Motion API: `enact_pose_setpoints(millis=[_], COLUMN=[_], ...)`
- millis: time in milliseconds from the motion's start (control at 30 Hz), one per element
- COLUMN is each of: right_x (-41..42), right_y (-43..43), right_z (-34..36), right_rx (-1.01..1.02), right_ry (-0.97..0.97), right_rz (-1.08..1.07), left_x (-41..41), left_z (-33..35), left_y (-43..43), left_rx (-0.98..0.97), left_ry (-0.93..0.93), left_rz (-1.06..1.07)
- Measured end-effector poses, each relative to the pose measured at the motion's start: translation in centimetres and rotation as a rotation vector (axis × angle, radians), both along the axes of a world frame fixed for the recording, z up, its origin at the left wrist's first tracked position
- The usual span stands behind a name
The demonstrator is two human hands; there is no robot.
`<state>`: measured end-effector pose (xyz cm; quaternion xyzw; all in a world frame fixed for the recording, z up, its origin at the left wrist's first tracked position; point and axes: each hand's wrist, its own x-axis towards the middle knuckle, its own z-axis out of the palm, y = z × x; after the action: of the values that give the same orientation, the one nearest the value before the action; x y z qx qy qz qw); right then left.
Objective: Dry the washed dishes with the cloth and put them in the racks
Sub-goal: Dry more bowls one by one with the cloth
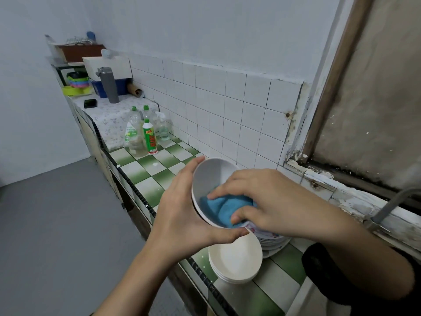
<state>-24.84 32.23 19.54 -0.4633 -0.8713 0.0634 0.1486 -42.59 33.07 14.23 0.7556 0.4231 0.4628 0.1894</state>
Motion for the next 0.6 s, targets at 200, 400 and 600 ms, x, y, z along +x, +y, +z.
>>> enact_pose_setpoints(millis=[200,400,600], right_x=[-1.1,-1.4,-3.6], right_y=[0.0,0.4,-0.3], right_z=[-1.1,-2.2,-3.7], right_rx=[-0.405,0.095,-0.105], right_ry=[0.734,0.574,0.721], right_rz=[-0.045,-0.373,-0.275], left_x=[0.3,0.4,0.8], left_z=[-0.8,-1.1,-2.2], left_y=[0.0,0.0,0.1], left_rx=[-0.058,-0.02,-0.085], left_ry=[-0.059,-0.094,-0.086], left_rz=[0.017,0.033,0.054])
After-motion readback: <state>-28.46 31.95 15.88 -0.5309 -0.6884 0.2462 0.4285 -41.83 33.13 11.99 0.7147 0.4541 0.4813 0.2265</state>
